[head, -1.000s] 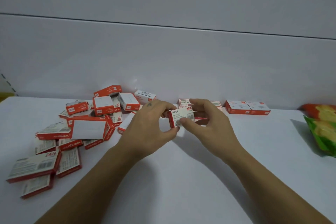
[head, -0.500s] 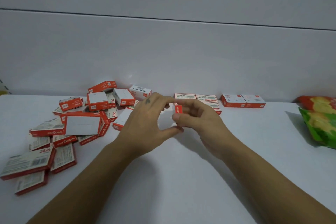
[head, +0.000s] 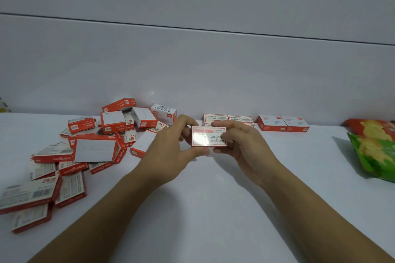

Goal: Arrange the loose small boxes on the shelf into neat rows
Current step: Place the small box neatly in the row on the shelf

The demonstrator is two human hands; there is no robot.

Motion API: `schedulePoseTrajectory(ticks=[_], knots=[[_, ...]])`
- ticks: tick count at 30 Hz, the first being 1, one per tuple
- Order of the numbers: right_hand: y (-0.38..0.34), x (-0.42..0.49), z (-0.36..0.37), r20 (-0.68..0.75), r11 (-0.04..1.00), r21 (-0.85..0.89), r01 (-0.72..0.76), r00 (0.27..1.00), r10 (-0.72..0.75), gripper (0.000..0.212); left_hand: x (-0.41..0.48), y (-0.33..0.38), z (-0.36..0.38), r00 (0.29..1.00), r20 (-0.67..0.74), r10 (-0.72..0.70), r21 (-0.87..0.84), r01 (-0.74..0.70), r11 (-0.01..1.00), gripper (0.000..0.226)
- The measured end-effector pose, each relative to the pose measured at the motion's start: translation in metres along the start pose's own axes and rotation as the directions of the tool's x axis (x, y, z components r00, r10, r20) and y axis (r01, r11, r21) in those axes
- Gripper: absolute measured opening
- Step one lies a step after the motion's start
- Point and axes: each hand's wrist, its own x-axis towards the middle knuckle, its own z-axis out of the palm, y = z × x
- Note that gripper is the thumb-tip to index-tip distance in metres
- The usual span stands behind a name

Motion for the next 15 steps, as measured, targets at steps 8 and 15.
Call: schedulePoseTrajectory(ticks=[8, 15], knots=[[-0.007, -0.003, -0.010, 0.203, 0.974, -0.226, 0.010, 0.979, 0.037, 0.014, 0.000, 0.001, 0.001, 0.994, 0.041, -0.102, -0.435, 0.109, 0.894, 0.045], [-0.007, -0.005, -0.005, 0.172, 0.994, -0.108, -0.031, 0.984, 0.049, 0.020, -0.003, 0.004, 0.006, 0.998, 0.036, -0.047, -0.334, 0.057, 0.941, 0.032]])
